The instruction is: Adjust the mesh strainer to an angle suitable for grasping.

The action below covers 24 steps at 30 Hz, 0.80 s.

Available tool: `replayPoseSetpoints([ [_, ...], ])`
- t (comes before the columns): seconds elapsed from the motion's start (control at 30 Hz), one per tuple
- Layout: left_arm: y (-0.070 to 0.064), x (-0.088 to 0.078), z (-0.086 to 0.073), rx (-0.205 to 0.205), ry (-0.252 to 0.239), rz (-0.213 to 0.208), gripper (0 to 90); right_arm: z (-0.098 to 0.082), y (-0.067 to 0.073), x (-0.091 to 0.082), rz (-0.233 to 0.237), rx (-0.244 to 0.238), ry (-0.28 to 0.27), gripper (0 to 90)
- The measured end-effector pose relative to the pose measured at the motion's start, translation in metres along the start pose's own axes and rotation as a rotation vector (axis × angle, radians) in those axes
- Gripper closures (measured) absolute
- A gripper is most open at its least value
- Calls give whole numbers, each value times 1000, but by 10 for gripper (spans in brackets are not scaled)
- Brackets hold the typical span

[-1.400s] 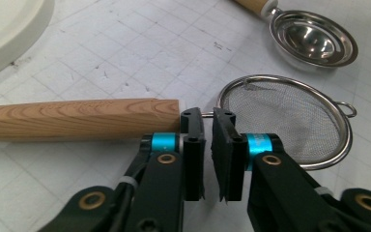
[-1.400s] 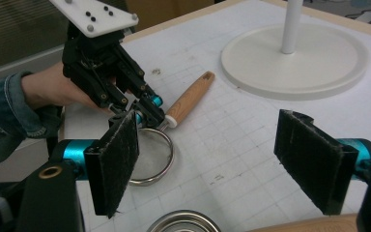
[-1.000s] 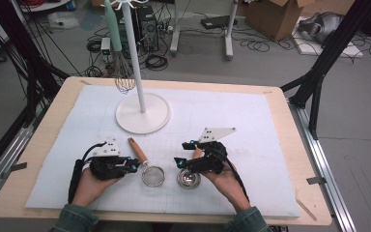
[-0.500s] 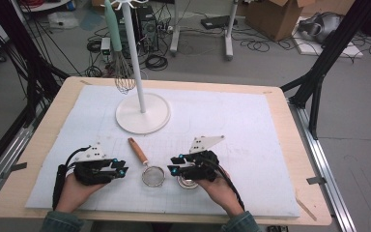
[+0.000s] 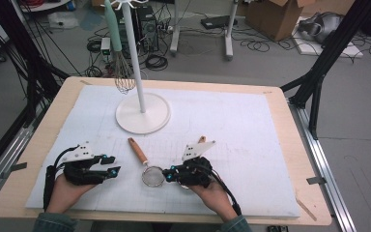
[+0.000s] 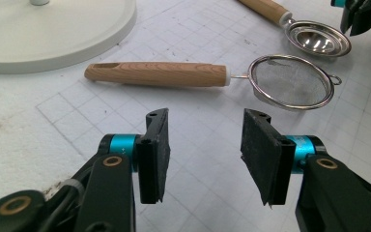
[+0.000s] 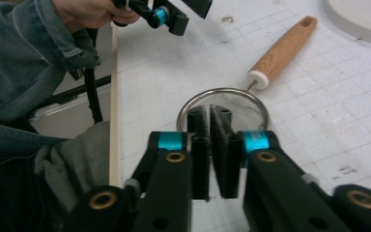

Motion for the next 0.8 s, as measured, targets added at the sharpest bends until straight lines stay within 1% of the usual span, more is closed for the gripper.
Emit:
replayPoseSetpoints([
  [0.2, 6, -3, -2, -18, -9, 15, 474, -5, 4, 8, 10, -5, 15, 893],
  [0.37, 8, -3, -2, -16, -6, 26, 444, -13, 9, 18, 28, -4, 39, 893],
  [0.43, 9, -3, -3, -21, -8, 29, 433, -17, 13, 22, 39, -1, 52, 893],
  [0.47, 9, -3, -3, -21, -8, 30, 431, -18, 15, 24, 47, -7, 51, 893],
  [0.5, 9, -3, -2, -19, -8, 30, 429, -20, 19, 25, 53, -1, 58, 893],
  [0.57, 8, -3, -2, -17, -10, 29, 425, -24, 22, 29, 57, -16, 72, 893],
  [0.67, 8, -3, -2, -13, -7, 29, 419, -31, 27, 35, 66, -19, 91, 893],
  [0.73, 9, -3, -1, -16, -11, 33, 411, -32, 29, 37, 55, -32, 96, 893],
  [0.77, 9, -4, -1, -14, -12, 32, 411, -31, 29, 37, 54, -26, 92, 893],
  [0.8, 9, -4, -1, -14, -12, 31, 411, -31, 29, 36, 51, -30, 97, 893],
])
Point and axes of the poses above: each handheld gripper's, and its own axes: x roughly forward along the jaws, z roughly out of its top, y roughly to its left, the point moved 10 cm from there along x, roughly forward along the jaws, and after that the axes turned 3 degrees about -y, right-handed, at the moved point
